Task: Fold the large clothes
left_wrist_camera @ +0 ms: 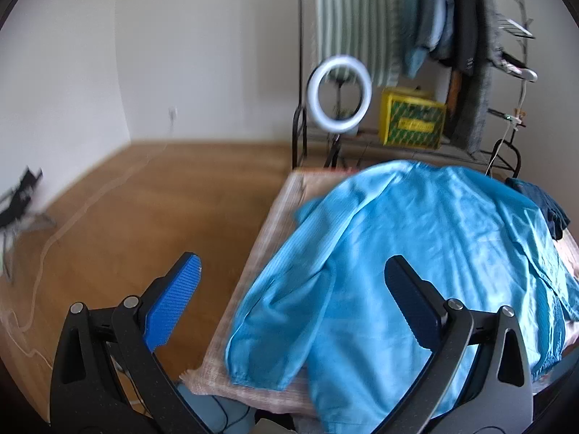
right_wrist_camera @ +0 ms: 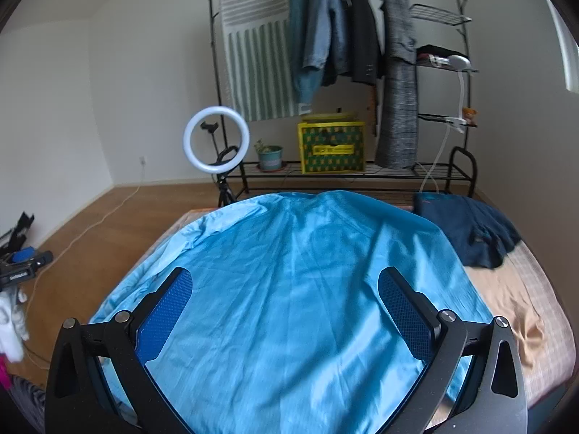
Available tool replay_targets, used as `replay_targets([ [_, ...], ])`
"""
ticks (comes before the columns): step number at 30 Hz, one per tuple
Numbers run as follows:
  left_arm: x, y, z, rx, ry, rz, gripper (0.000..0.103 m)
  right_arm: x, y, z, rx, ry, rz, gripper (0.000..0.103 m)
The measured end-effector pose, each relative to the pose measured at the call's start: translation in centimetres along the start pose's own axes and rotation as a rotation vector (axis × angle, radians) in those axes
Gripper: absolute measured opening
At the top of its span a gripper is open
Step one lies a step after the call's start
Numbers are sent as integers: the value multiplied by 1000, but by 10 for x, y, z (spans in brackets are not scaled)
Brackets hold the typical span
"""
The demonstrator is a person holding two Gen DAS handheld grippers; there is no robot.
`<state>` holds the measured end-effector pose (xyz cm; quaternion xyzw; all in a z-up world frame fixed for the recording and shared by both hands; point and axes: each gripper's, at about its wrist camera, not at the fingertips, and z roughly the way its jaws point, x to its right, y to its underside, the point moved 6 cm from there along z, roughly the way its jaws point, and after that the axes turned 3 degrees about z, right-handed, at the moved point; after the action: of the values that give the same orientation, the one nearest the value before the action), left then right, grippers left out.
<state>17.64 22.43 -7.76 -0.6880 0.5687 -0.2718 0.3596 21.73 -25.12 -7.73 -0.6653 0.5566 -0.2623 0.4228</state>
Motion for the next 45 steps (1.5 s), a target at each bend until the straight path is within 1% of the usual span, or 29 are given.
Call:
replay_targets([
  [1, -12, 5, 17, -45, 14, -23, 95, -5, -2, 8, -8, -2, -17, 102],
  [2, -22, 9, 28, -78, 17, -44, 90, -9, -3, 14, -6, -11, -31, 102],
  [3, -33, 15, 42, -121, 26, -69, 87, -13, -5, 19, 6, -19, -41, 102],
  [6, -55, 39, 76, -231, 82, -144, 87, -20, -8, 39, 37, -45, -48, 102],
  [7, -62, 48, 88, -269, 98, -178, 87, -22, -6, 47, 44, -67, -42, 102],
  [8, -68, 58, 99, -300, 103, -209, 86, -23, -5, 54, 42, -81, -34, 102],
  [11, -78, 84, 119, -379, 139, -269, 76, -22, 8, 77, -12, -126, 27, 102],
  [15, -90, 121, 146, -483, 139, -349, 74, -18, 25, 97, -88, -200, 101, 101],
  [17, -91, 133, 155, -518, 134, -350, 74, -15, 31, 104, -117, -228, 122, 97],
  [19, -91, 143, 162, -551, 117, -345, 74, -15, 33, 107, -135, -244, 125, 96],
  [22, -89, 148, 171, -572, 125, -359, 74, -17, 35, 105, -147, -277, 118, 96],
  [25, -94, 150, 180, -583, 110, -374, 74, -21, 37, 102, -158, -299, 117, 96],
  [27, -92, 153, 185, -601, 122, -388, 73, -22, 37, 101, -159, -306, 119, 96],
  [28, -90, 155, 187, -612, 125, -385, 72, -22, 36, 102, -158, -308, 117, 96],
  [30, -85, 159, 192, -634, 134, -367, 51, -21, 36, 100, -149, -299, 102, 96],
  [31, -85, 159, 194, -639, 137, -363, 48, -22, 35, 99, -144, -292, 93, 96],
  [32, -84, 159, 195, -641, 136, -358, 42, -21, 36, 99, -144, -289, 89, 96],
  [33, -83, 160, 197, -645, 133, -352, 33, -21, 36, 100, -145, -286, 86, 96],
  [34, -83, 161, 198, -651, 123, -343, 28, -20, 37, 101, -147, -283, 86, 96],
  [35, -84, 160, 198, -652, 114, -337, 14, -19, 38, 102, -150, -277, 85, 96],
  [36, -84, 160, 198, -653, 113, -336, 5, -18, 39, 104, -155, -270, 84, 96],
  [37, -84, 159, 198, -650, 118, -343, 5, -17, 41, 105, -160, -267, 84, 96],
  [39, -83, 154, 194, -632, 131, -340, 1, -17, 43, 109, -177, -264, 84, 96],
  [41, -81, 142, 187, -592, 135, -312, 0, -19, 47, 112, -193, -272, 80, 96],
  [45, -74, 111, 162, -484, 170, -293, 0, -29, 53, 115, -226, -289, 36, 86],
])
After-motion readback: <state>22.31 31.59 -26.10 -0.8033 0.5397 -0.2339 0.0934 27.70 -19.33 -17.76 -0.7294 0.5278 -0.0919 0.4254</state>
